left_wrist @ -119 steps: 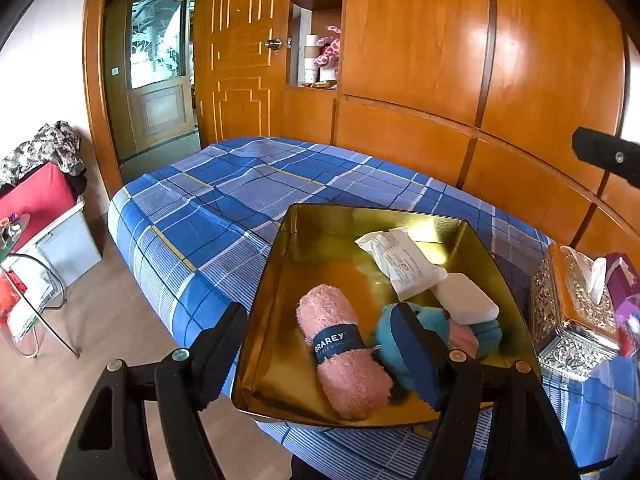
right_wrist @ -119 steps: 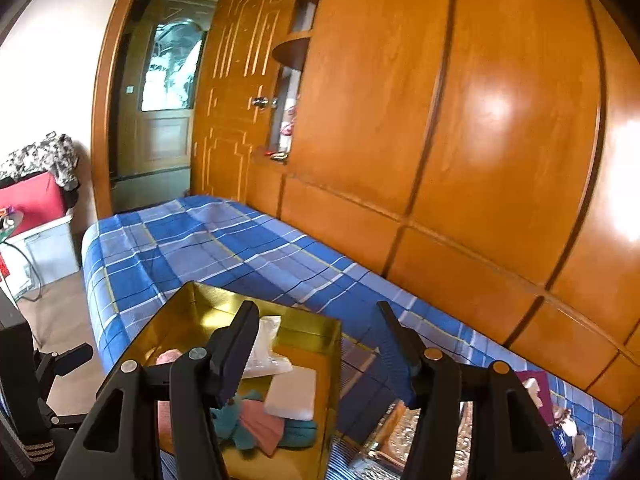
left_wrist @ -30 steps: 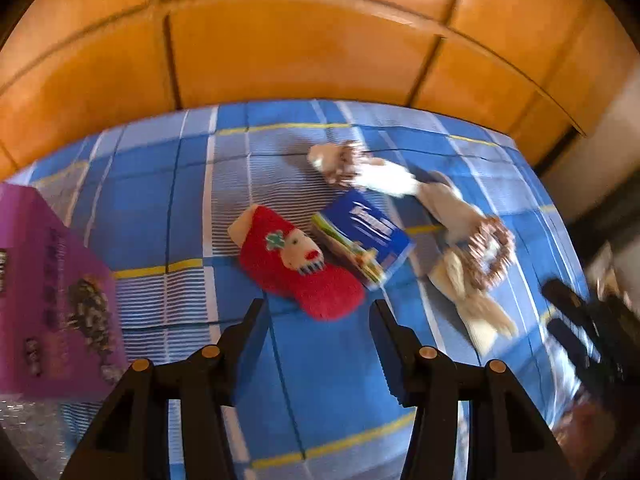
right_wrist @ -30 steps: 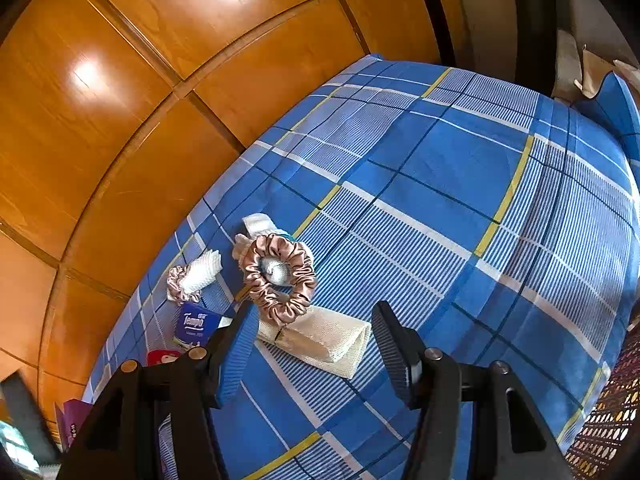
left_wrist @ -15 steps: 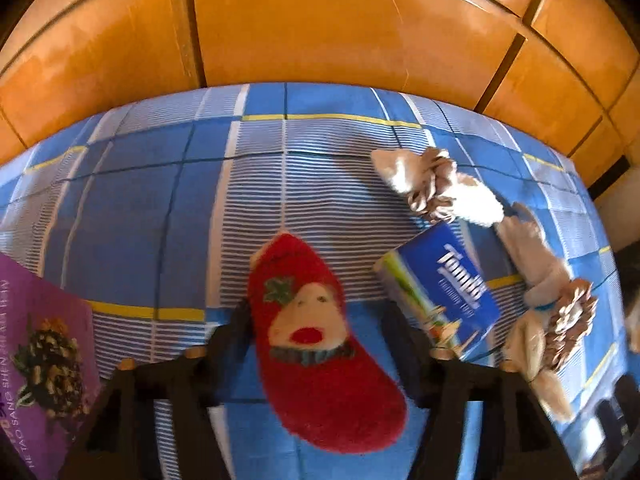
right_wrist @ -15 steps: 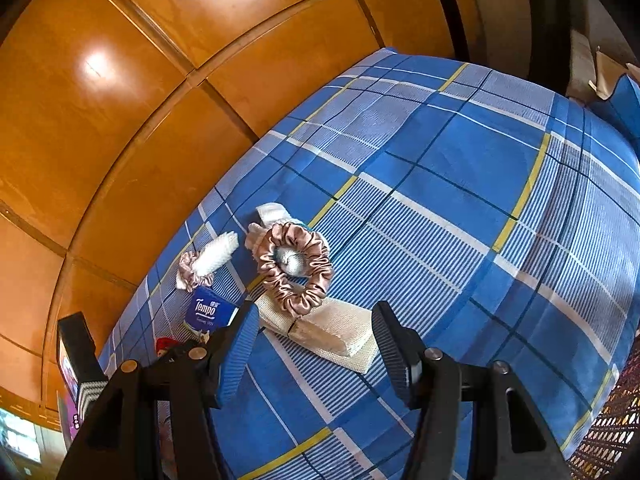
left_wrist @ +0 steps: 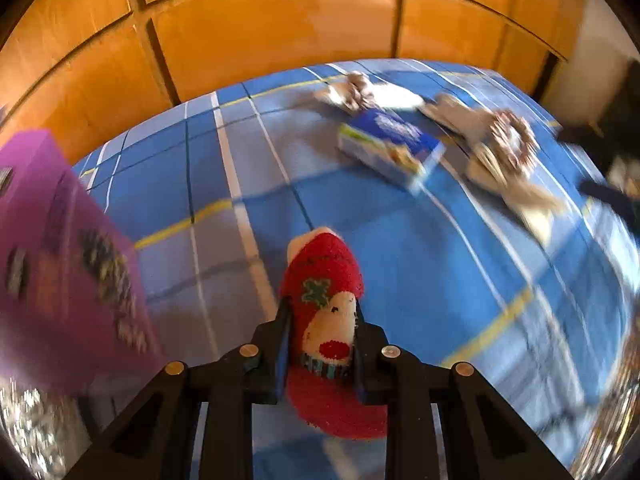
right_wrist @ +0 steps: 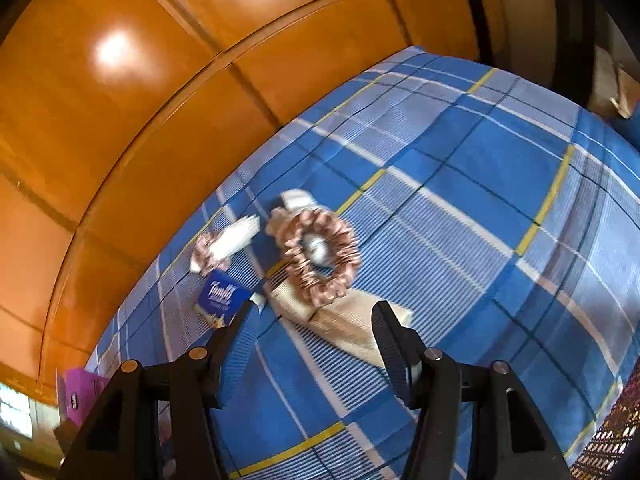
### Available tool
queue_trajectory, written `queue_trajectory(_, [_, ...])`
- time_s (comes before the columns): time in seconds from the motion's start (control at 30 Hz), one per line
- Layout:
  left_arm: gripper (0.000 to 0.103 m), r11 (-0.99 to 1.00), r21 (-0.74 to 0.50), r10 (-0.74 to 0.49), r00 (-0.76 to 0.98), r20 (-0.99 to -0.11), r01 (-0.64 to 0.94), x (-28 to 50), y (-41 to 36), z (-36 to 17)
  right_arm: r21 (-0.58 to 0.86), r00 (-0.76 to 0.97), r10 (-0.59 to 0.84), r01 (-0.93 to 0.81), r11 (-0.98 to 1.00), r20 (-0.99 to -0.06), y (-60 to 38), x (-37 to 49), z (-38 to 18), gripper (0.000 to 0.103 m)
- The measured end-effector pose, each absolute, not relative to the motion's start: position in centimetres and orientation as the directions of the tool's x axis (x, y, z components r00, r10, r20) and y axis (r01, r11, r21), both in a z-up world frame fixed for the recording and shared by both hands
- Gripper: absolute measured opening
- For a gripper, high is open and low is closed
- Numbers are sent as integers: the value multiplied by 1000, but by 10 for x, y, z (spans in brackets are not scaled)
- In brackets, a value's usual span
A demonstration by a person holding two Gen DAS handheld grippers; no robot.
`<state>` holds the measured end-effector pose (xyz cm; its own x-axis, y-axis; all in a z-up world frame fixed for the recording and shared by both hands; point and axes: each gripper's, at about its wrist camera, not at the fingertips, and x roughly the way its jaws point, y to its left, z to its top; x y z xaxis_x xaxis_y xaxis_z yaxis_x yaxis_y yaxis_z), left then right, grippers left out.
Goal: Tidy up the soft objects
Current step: 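Grasp the red sock with left tool while right tool grasps the blue Tempo tissue pack, then carry the red sock with the left tool and release it in the gold tray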
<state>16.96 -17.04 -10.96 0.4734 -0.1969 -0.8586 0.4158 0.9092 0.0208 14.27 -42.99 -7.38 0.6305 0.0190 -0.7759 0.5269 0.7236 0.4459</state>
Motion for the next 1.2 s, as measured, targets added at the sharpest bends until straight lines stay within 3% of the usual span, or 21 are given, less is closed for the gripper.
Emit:
queue_trajectory(0.27, [24, 885, 38, -233, 512, -827, 465, 133, -142, -116, 319, 582, 123, 246, 915, -804, -364, 179, -67, 61])
queue_trajectory(0.43, [24, 878, 10, -278, 528, -803, 478, 131, -131, -119, 84, 521, 31, 79, 993, -853, -332, 219, -72, 76])
queue_trajectory(0.6, [25, 884, -13, -300, 546, -782, 467, 128, -127, -121, -69, 411, -43, -49, 996, -911, -317, 269, -100, 78])
queue_trajectory(0.8, [25, 884, -39, -322, 547, -773, 465, 129, -124, -122, -206, 380, -160, -81, 975, -911, -308, 296, -126, 78])
queue_trajectory(0.83, [25, 884, -43, -325, 547, -771, 465, 129, -123, -123, -211, 375, -165, -86, 974, -912, -308, 298, -130, 76])
queue_trajectory(0.9, [26, 884, -45, -328, 550, -768, 465, 129, -123, -123, -168, 385, -123, -85, 982, -915, -312, 295, -129, 57])
queue_trajectory(1.2, [26, 885, -29, -320, 562, -763, 464, 125, -124, -125, -56, 288, -36, -60, 997, -957, -316, 218, -125, 58])
